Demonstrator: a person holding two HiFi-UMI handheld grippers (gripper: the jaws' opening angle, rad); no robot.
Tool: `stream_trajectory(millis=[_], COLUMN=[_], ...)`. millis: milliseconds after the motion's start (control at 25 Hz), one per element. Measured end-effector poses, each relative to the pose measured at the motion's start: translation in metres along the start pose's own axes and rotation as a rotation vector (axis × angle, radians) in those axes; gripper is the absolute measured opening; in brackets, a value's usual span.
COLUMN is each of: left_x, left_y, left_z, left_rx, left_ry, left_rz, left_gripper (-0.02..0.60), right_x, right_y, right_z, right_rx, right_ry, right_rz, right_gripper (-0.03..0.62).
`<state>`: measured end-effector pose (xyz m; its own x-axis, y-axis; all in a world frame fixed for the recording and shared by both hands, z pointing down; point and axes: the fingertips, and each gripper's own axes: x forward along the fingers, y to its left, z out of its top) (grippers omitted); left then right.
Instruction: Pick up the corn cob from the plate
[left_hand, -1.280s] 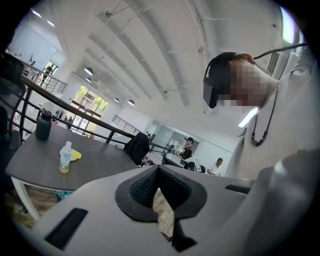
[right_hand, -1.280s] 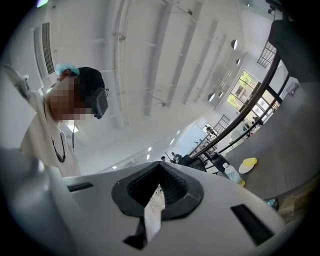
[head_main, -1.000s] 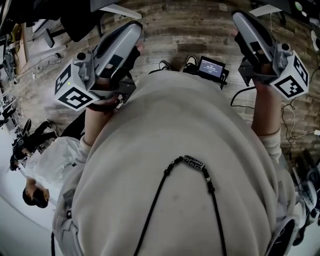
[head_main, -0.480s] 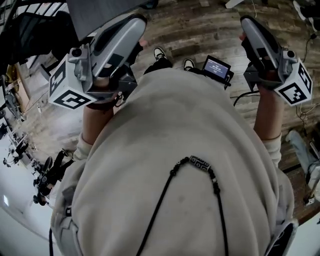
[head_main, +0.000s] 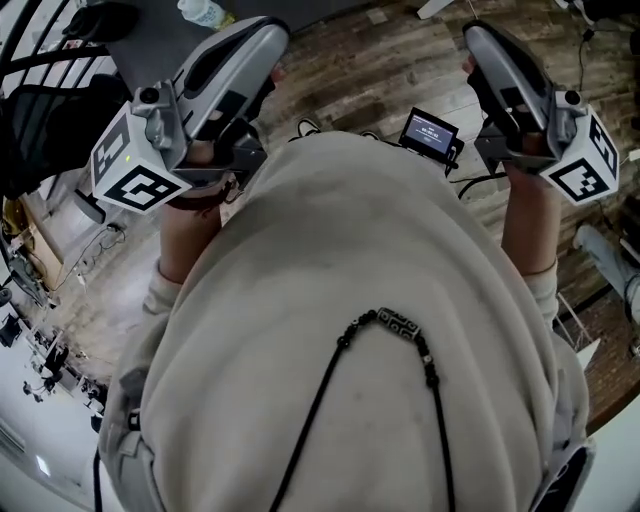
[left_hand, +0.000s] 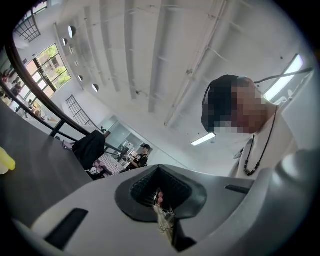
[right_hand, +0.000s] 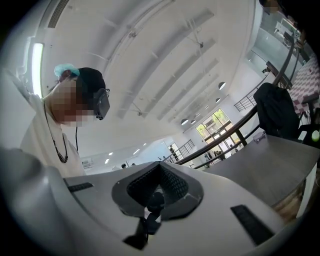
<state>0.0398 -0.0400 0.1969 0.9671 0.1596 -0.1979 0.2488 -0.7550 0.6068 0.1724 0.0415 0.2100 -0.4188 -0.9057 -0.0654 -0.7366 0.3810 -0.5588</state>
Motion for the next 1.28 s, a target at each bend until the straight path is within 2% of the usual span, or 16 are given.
stream_trajectory(millis=[200,440,600,800,960,1040,1160,1280], left_x=[-0.007,-0.048,-0.067,-0.093,-0.112,-0.117,-0.123,-0.134], left_y=[-0.005,0.023,0.015,-0.025,-0.067,-0.074,-0.076,-0.084], left_z=[-0.004,0.002,0.007,0.019,0.016,0.001,-0.024,-0.046], left_rx=[0.037,0.066,0.078,0.074,0.068,0.077,0.085,0.06], left_ry=[0.012,0.018,-0.024,-0.099,-0.078,-0.067,-0.078,-0.103], left_rz=[-0.027,0.035,0.035,0.038,0.014,0.052,0.149,0.243], left_gripper=[0.002,0.002,0.002,0.002,0.002,0.002,0.002,0.002], right_x=[-0.001,0.045,0.061,0.062,0.057,0.049,0.032,0.024], right_y=[0.008,0.016,0.041,0.087,0.132,0.132,0.12,0.121], right_z=[0.001,-0.007,-0.012,-0.005,0.001,-0.01,-0.024,-0.036], right_rx=[-0.035,-0.062,-0.096,-0.111,-0.11,-0.1,-0.069,-0.041], right_ry=[0.01,0.045,0.091,0.105,0.094,0.104,0.115,0.139], right_rz=[-0.017,0.018,0.06,0.088,0.09,0.114,0.166,0.216], right_gripper=[0.015,0.015,0.015,0.015,0.015,0.015,0.015,0.015])
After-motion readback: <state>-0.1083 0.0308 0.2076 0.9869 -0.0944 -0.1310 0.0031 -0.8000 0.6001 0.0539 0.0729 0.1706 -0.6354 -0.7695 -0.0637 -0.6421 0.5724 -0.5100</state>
